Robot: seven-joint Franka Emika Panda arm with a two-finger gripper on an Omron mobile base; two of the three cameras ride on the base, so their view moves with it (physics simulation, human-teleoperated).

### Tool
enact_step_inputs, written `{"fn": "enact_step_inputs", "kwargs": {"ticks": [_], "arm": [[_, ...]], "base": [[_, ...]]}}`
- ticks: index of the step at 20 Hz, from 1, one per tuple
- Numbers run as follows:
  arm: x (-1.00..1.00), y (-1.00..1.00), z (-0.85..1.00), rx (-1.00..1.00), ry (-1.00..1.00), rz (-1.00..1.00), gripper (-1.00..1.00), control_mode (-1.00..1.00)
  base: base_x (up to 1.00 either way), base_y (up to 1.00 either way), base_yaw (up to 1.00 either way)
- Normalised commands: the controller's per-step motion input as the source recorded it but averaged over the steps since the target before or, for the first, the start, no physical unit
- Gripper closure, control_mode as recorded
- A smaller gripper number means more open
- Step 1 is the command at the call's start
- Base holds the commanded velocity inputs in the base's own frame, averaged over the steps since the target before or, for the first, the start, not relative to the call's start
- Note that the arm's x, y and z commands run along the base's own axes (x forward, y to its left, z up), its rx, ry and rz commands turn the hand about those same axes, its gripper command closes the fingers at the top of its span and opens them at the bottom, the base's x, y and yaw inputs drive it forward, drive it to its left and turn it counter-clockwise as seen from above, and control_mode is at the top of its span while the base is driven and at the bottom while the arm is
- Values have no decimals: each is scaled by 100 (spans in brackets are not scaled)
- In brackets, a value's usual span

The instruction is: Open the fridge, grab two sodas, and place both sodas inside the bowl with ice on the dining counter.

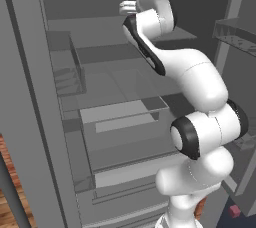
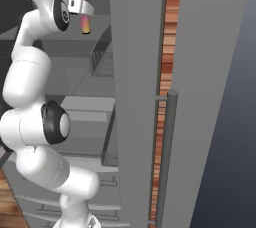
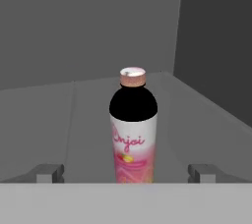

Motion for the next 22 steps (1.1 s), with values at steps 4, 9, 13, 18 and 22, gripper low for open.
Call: {"fn": "enact_step_inputs", "kwargs": {"ticks": [4,9,13,18,22], "arm": [[16,0,-6,0,1,0,-100,-100],[15,-8,-4,-1,1,0,-100,-100],[15,-11,0,-2,0,0,-100,-100],[10,-1,0,0,1,0,-100,-100],[9,0,0,0,4,0,-100,-100]], "base": [[0,0,0],[0,0,0],[0,0,0],[0,0,0],[0,0,0]]}}
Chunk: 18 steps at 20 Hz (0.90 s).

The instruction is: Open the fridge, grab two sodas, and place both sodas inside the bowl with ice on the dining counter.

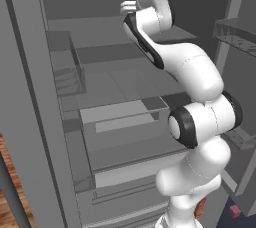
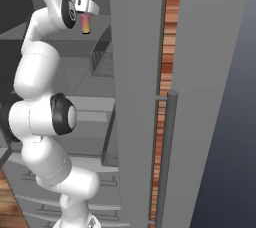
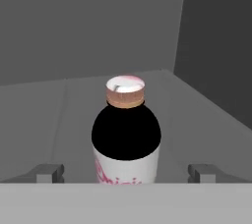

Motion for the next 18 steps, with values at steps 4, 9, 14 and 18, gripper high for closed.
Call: {"fn": "enact_step_inputs", "kwargs": {"ticks": [4,9,14,18], "arm": [[15,0,-1,0,5,0,100,-100],[13,0,-2,0,3,0,100,-100],[3,0,0,0,0,0,100,-100],[0,0,-1,0,0,0,100,-100]], "base": [[0,0,0],[0,0,0],[0,0,0],[0,0,0]]}}
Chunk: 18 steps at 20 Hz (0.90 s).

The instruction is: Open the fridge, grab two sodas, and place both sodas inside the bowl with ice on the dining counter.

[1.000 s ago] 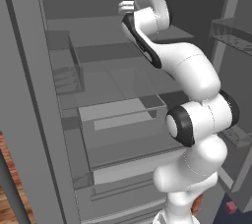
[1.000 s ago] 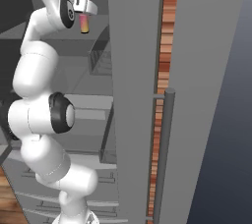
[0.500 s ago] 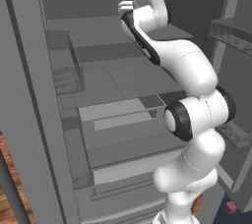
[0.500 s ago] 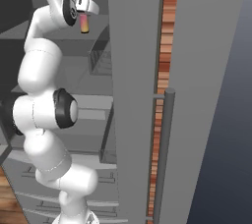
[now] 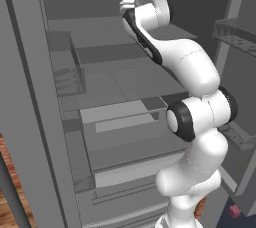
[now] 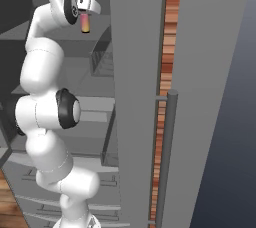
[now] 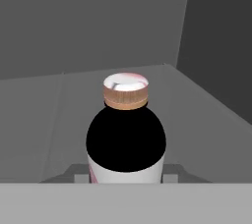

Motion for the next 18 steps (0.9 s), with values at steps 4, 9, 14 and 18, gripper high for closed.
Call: {"fn": "enact_step_inputs", "kwargs": {"ticks": [4,9,14,18], "arm": [[-7,0,-5,0,0,0,100,-100],[-43,6,-2,0,-3,0,100,-100],[-53,39,8,0,1,0,100,-100],[-65,44,-1,0,2,3,100,-100]], "base": [[0,0,0],[0,0,0],[0,0,0],[0,0,0]]}}
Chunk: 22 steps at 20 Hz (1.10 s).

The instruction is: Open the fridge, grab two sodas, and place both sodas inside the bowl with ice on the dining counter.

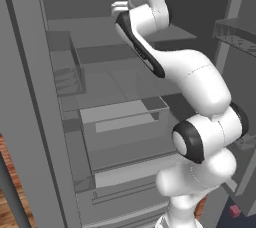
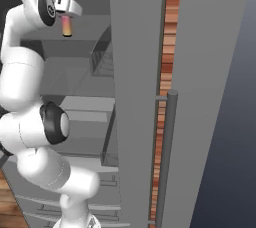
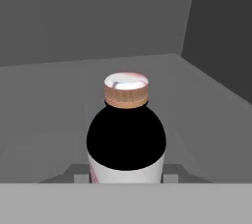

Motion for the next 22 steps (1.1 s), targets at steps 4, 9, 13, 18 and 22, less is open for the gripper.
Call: {"fn": "enact_step_inputs", "kwargs": {"ticks": [4,9,13,18,22], "arm": [[-96,38,-32,0,0,5,100,-100],[-100,16,-46,0,-1,6,100,-100],[-100,0,-61,0,-4,8,100,-100],[-100,-12,-56,0,-3,9,100,-100],[-100,-18,-35,0,-1,9,100,-100]], "base": [[0,0,0],[0,0,0],[0,0,0],[0,0,0],[0,0,0]]}}
